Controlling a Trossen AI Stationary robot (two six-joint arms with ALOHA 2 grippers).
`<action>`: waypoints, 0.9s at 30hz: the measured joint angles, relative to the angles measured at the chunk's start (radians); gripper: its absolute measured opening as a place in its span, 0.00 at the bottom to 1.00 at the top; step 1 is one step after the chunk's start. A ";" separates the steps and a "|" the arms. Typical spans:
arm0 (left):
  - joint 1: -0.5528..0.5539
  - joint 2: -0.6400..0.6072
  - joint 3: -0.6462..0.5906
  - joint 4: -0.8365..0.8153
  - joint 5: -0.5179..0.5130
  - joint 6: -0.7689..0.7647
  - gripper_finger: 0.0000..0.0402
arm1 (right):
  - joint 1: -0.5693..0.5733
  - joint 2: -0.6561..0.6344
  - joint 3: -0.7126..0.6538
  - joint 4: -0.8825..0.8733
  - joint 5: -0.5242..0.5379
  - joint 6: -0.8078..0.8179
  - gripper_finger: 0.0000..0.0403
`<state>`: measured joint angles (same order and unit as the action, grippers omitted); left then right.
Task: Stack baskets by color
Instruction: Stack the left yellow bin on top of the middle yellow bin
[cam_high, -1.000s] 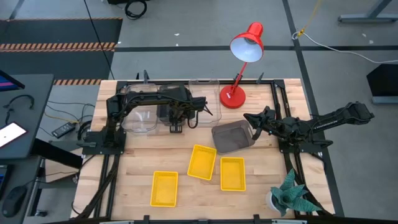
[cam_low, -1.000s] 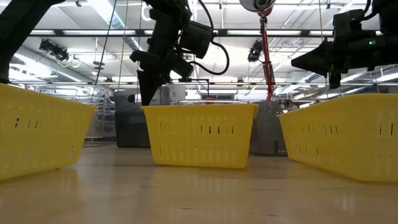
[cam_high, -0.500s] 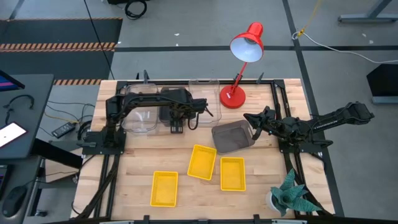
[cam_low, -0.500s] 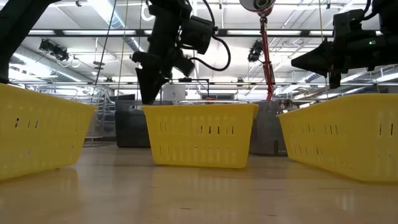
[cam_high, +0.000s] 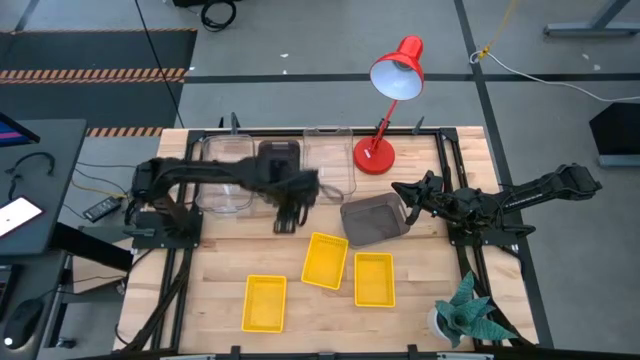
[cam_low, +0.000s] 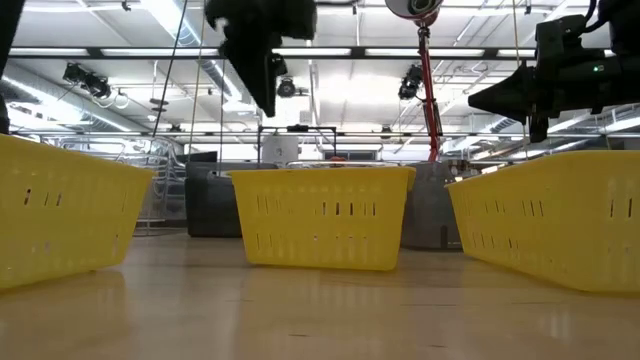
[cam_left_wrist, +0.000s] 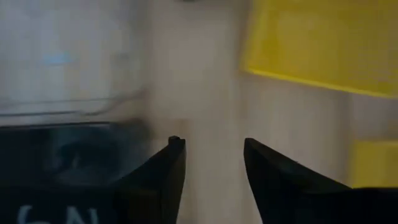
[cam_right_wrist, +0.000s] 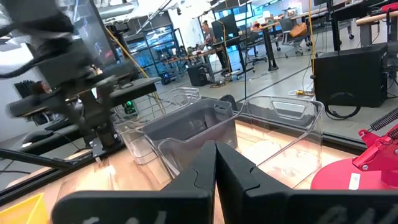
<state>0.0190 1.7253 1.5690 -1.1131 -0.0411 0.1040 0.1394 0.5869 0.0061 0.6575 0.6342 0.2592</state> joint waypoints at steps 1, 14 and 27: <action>-0.027 -0.010 -0.019 0.013 0.021 -0.017 0.41 | 0.000 0.000 0.000 0.000 0.000 0.000 0.03; -0.400 -0.025 -0.053 0.055 0.175 -0.380 0.35 | 0.000 0.001 0.000 0.000 0.000 0.000 0.03; -0.716 0.012 -0.054 0.094 -0.017 -0.847 0.35 | 0.000 0.002 0.000 0.001 0.000 0.000 0.03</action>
<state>-0.6970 1.7373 1.5153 -1.0188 -0.0583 -0.7429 0.1394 0.5888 0.0059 0.6588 0.6338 0.2592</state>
